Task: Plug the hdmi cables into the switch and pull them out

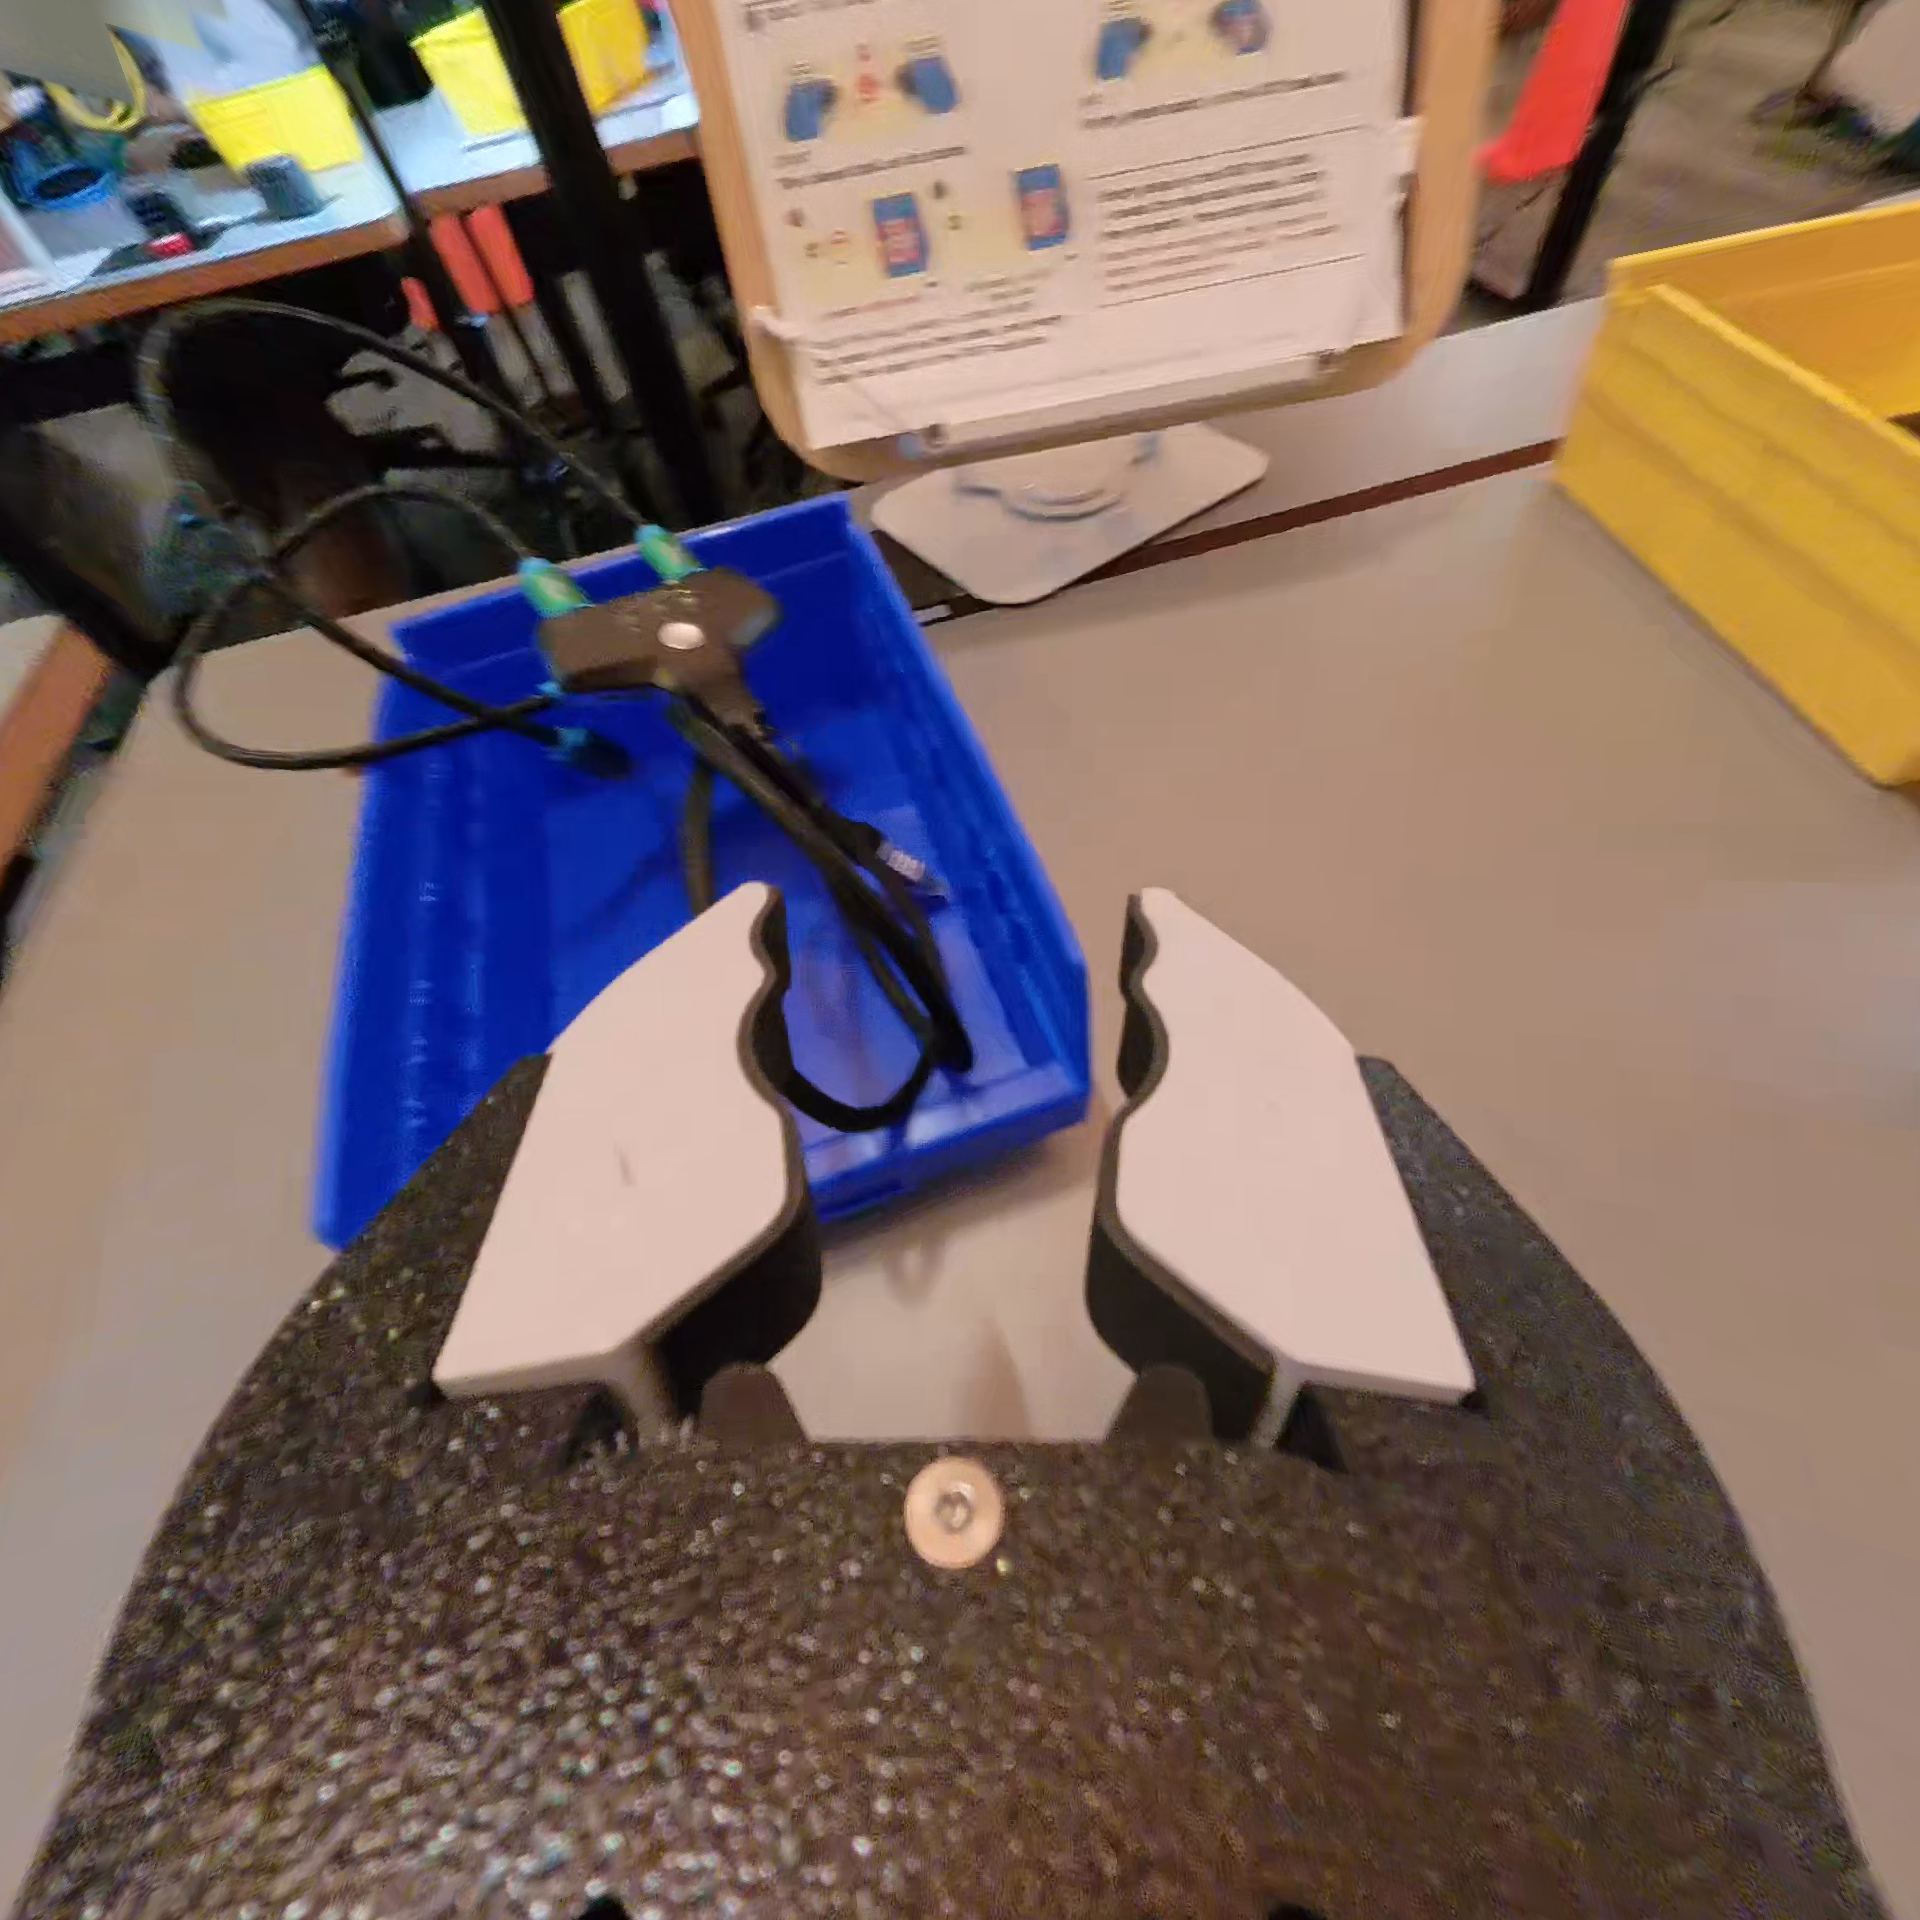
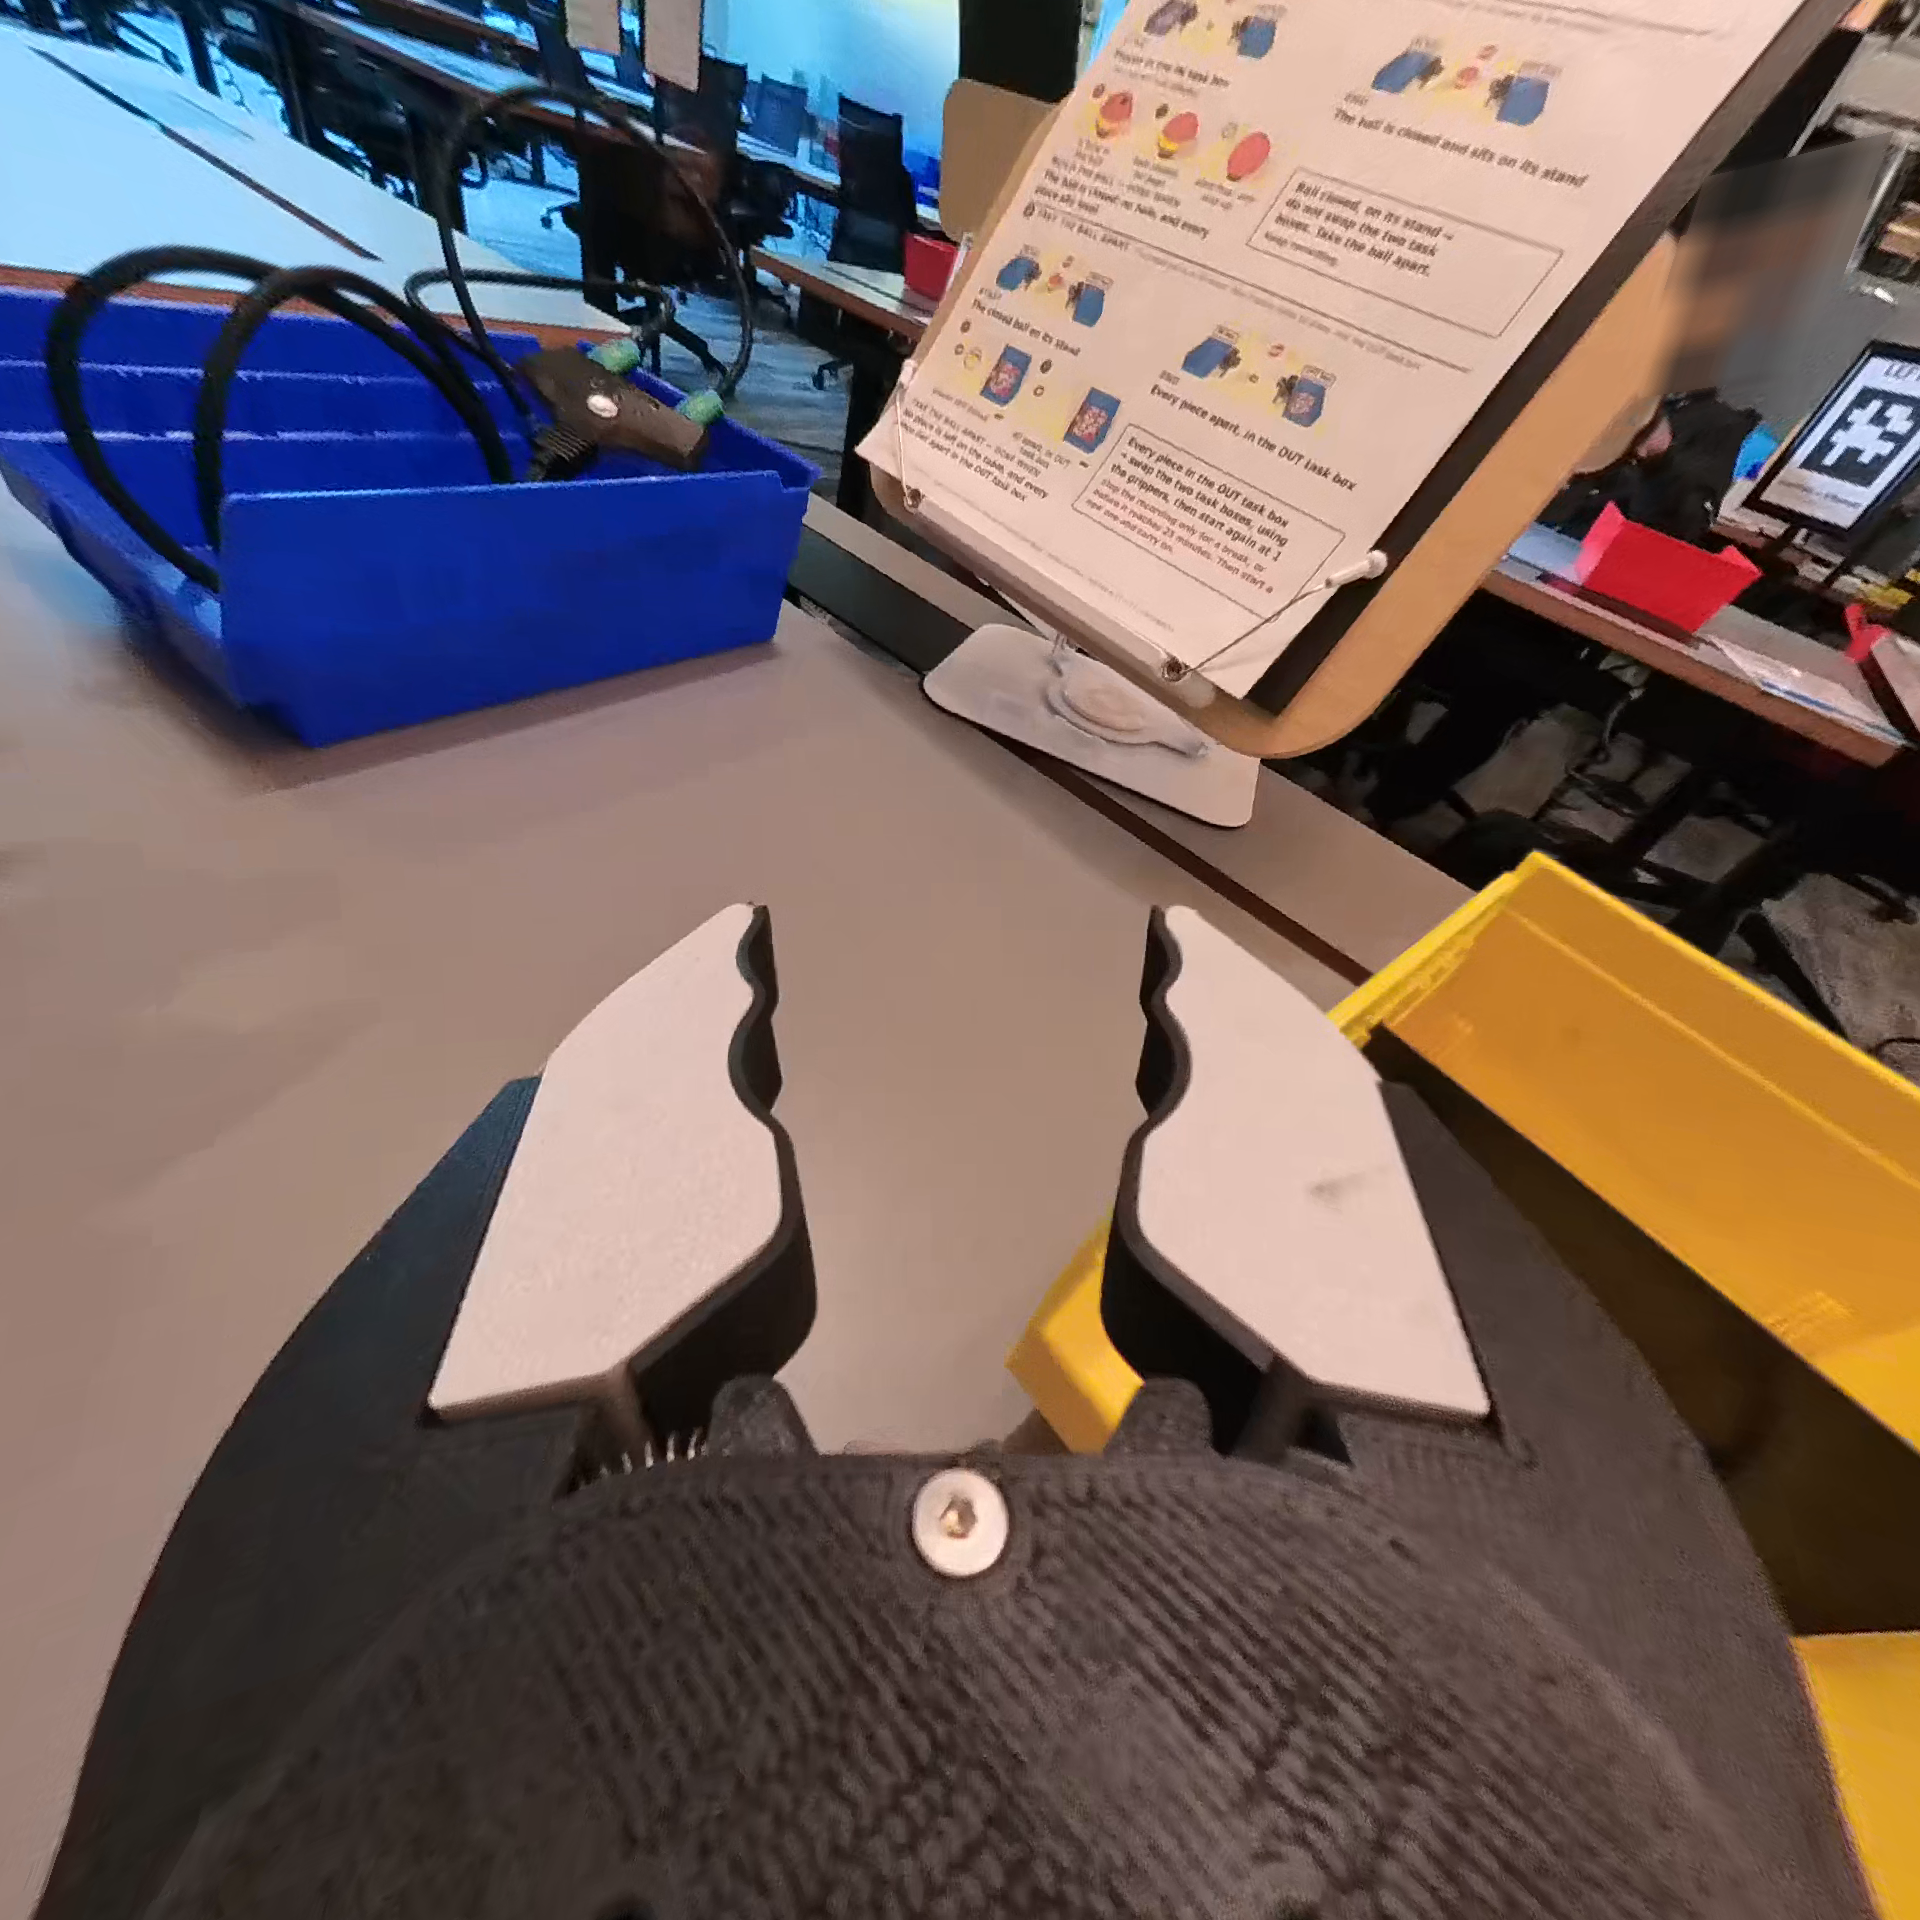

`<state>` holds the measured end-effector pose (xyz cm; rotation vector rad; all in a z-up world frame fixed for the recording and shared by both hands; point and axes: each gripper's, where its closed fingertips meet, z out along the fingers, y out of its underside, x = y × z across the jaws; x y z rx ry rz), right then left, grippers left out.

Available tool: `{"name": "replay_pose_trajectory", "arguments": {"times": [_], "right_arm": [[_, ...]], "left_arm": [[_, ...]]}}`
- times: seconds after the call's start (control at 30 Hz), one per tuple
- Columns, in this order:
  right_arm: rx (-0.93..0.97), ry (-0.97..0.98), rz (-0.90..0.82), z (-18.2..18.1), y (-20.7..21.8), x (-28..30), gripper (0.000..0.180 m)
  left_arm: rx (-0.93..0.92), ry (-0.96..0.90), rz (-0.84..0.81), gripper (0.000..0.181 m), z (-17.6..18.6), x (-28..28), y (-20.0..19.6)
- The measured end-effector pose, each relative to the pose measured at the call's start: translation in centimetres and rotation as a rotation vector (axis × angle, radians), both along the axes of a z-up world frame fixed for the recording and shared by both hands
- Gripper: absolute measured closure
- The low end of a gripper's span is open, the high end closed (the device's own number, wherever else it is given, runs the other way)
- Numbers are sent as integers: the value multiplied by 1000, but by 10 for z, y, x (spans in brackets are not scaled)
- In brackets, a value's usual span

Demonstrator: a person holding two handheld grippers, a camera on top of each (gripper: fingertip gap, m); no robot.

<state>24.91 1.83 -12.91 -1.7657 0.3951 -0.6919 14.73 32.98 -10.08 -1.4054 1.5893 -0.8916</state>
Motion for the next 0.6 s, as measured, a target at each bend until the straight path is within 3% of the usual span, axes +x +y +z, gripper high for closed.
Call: {"name": "replay_pose_trajectory", "arguments": {"times": [0.2,0.3,0.43,0.6], "right_arm": [[51,33,4,10,-16,1,114],[54,26,0,16,-25,0,115],[55,18,-5,20,-35,0,116],[65,37,-11,17,-45,4,116]], "left_arm": [[71,277,60,117,17,77,33],[-20,518,47,112,-11,118,45],[-106,861,163,105,-60,137,68],[-157,929,316,114,-93,155,88]]}}
